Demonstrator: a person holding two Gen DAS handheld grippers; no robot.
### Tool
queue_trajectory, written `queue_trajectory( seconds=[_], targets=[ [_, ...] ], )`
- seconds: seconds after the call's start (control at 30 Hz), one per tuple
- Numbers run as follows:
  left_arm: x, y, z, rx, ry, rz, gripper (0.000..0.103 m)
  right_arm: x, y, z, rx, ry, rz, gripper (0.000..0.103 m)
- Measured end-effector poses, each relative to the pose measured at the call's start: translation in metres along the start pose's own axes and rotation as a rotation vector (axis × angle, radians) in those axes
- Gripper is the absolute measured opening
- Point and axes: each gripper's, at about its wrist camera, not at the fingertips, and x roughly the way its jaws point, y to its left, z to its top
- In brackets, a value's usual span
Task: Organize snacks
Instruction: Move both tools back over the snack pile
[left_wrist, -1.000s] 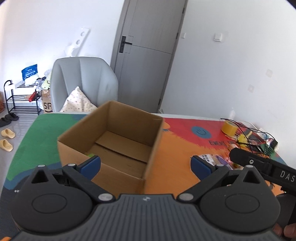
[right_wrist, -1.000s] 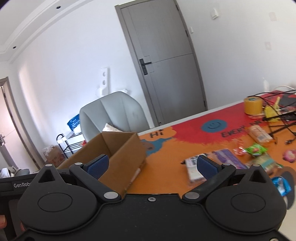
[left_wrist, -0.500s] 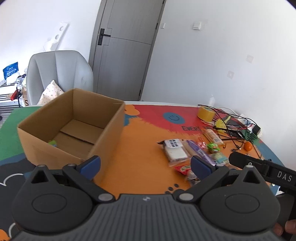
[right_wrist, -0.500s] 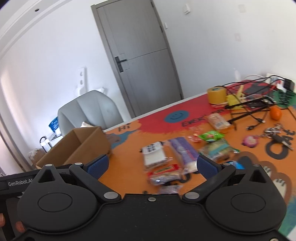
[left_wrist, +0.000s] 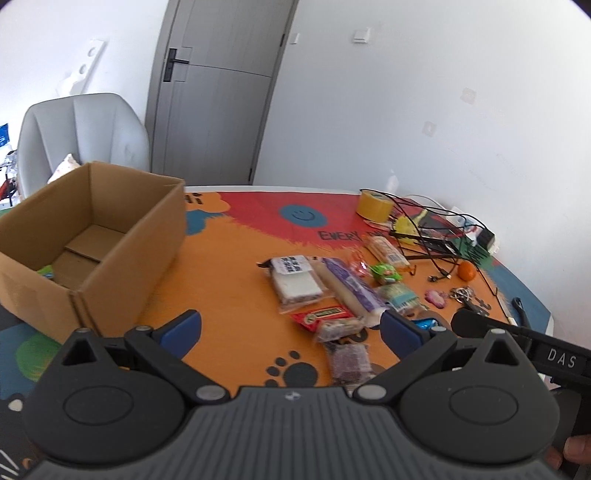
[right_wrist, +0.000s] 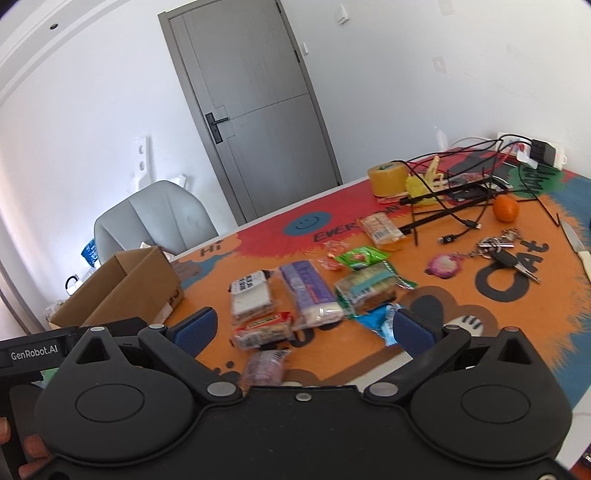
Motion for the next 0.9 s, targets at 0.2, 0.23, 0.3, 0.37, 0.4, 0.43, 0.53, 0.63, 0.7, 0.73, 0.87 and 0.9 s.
queue_trajectory(
  seconds=[0.2, 0.23, 0.3, 0.37, 0.4, 0.43, 0.53, 0.63, 0.7, 0.73, 0.87, 0.9],
  targets=[
    [0.015, -0.012, -0.006, 0.006, 0.017, -0.008, 0.1, 0.005, -0.024, -0.002, 0.025, 0.006, -0.006, 0.103],
    [0.018, -0.014, -0.007, 0.008, 0.019, -0.008, 0.1, 0.006, -0.027, -0.002, 0.028, 0.007, -0.006, 0.103],
    [0.023, -0.018, -0.009, 0.011, 0.024, -0.012, 0.1, 0.009, -0.034, -0.003, 0.034, 0.012, -0.006, 0.103],
    [0.029, -0.021, -0.011, 0.012, 0.032, -0.018, 0.099, 0.013, -0.04, -0.004, 0.039, 0.018, -0.009, 0.103],
    [0.033, -0.023, -0.012, 0.013, 0.039, -0.022, 0.098, 0.014, -0.042, -0.005, 0.04, 0.021, -0.011, 0.102],
    [0.037, -0.026, -0.013, 0.014, 0.046, -0.026, 0.097, 0.016, -0.046, -0.006, 0.043, 0.025, -0.013, 0.102],
    [0.048, -0.03, -0.017, 0.015, 0.072, -0.036, 0.093, 0.025, -0.053, -0.008, 0.049, 0.04, -0.018, 0.101],
    [0.059, -0.035, -0.021, 0.016, 0.095, -0.049, 0.088, 0.034, -0.059, -0.009, 0.052, 0.059, -0.02, 0.097],
    [0.066, -0.038, -0.023, 0.02, 0.107, -0.047, 0.086, 0.041, -0.061, -0.009, 0.051, 0.071, -0.022, 0.096],
    [0.069, -0.039, -0.024, 0.022, 0.112, -0.046, 0.086, 0.045, -0.062, -0.009, 0.048, 0.075, -0.024, 0.095],
    [0.08, -0.044, -0.029, 0.032, 0.139, -0.051, 0.084, 0.055, -0.062, -0.007, 0.032, 0.084, -0.033, 0.094],
    [0.082, -0.044, -0.03, 0.035, 0.142, -0.05, 0.083, 0.057, -0.062, -0.007, 0.028, 0.085, -0.033, 0.093]
  ],
)
